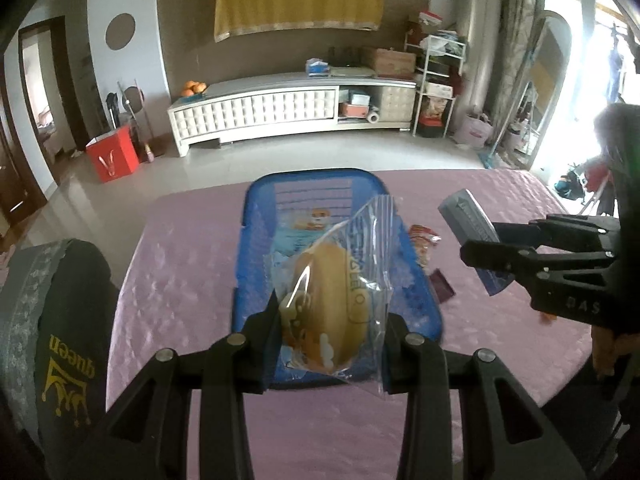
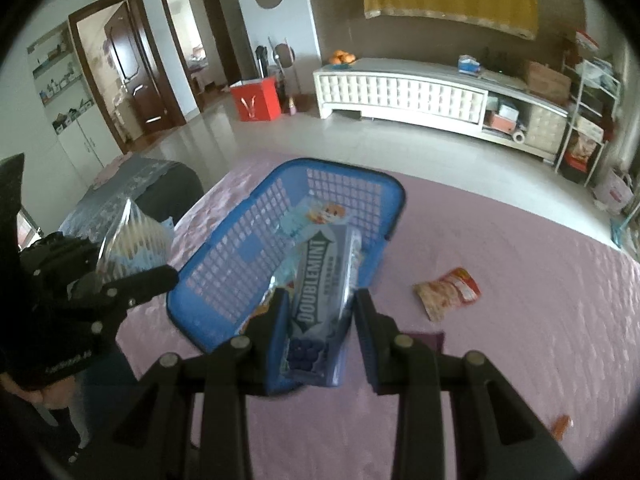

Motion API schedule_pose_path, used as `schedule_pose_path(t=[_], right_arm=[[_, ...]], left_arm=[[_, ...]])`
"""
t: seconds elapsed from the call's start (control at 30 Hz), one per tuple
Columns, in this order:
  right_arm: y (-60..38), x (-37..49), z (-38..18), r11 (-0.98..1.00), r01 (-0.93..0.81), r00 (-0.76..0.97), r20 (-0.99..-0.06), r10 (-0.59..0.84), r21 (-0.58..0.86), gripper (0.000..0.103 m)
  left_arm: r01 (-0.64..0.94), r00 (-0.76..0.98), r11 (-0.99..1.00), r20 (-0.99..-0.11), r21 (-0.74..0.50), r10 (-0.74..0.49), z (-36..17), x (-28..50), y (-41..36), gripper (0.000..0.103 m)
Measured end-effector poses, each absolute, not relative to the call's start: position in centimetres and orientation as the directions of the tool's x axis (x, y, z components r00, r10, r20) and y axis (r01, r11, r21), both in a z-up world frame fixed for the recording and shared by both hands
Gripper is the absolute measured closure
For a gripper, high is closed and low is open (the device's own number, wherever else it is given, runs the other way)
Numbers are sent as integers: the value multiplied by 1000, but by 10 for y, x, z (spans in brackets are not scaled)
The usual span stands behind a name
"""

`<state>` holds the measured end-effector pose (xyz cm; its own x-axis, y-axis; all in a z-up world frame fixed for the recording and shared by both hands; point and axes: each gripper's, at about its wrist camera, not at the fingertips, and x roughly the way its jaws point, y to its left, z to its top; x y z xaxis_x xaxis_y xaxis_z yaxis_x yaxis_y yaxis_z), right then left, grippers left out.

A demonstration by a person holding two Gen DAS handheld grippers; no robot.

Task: Organize snacks
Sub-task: 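Carry the cake pack and gum pack over the basket with both tools, then release the gum pack into the basket with the right tool while the left tool lowers the cake pack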

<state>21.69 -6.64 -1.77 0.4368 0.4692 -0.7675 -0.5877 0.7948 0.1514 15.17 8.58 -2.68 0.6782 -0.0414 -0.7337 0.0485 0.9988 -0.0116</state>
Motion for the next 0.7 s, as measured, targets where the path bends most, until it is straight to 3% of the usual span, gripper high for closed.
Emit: schedule_pose_path(t=[0.33,0.57,0.63,0.7], right_arm=[[-26,285,-56,815,-575,395,-846,359,77,66],[-14,300,-63,826,-562,469,-837,280,-38,65],[-14,297,-63,825,-564,477,-829,293,-32,54],[-17,289,-59,835,-549,490,-823,286,-37,22]], left_arm=[[39,648,997,-758,-69,-78,-57,203,105,67],[36,621,995,-778,-93,-96,-75,221,108,67],[34,619,994,-779,-101,-100,-76,222,109,67],[31,618,994,-780,-106,-102,-77,222,110,67]])
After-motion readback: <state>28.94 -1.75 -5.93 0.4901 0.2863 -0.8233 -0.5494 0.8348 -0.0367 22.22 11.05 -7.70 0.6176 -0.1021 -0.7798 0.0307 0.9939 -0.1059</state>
